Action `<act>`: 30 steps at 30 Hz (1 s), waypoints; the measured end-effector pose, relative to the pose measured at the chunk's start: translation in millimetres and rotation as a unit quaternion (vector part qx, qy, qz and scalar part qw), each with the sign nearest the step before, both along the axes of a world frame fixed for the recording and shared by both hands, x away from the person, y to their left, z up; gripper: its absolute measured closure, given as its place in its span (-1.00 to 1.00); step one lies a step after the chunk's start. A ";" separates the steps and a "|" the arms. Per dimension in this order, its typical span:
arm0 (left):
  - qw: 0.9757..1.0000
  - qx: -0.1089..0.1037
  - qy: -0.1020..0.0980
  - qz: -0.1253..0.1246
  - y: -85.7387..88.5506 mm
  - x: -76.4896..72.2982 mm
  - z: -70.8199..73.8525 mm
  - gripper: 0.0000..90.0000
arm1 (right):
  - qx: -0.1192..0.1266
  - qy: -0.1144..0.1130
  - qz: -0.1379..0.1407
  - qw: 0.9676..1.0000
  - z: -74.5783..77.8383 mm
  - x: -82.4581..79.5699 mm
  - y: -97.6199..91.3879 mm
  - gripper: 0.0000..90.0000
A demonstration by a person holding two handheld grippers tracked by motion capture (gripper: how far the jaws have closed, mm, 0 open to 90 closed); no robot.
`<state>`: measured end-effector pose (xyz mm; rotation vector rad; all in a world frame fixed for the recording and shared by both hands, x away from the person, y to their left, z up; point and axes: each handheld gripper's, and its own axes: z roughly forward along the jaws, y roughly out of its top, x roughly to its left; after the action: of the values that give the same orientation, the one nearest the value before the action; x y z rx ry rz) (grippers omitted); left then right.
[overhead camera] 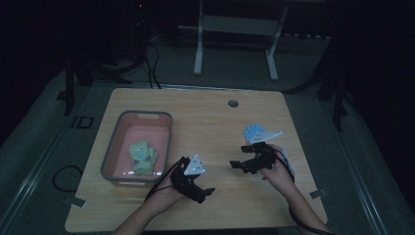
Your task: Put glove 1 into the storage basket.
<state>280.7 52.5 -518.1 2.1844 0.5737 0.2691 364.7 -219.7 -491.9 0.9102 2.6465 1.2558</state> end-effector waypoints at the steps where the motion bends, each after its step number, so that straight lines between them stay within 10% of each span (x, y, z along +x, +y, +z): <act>1: 1.000 0.001 -0.004 0.001 -0.4 -1.2 -3.2 -0.94 | -0.003 -0.002 -0.001 1.000 -2.5 -1.3 -2.4 -0.69; 23: 0.998 -0.006 -0.032 0.056 9.3 -22.9 -40.7 -0.94 | -0.028 0.020 -0.070 0.997 -44.3 -29.4 -44.9 -0.70; 30: 0.998 -0.005 -0.025 0.064 12.1 -27.4 -48.4 -0.94 | -0.047 -0.010 -0.080 0.996 -47.6 -40.5 -54.6 -0.72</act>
<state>253.3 64.6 -566.5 2.1282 0.6855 0.3863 324.2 -274.3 -539.5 1.0635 2.5343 1.0883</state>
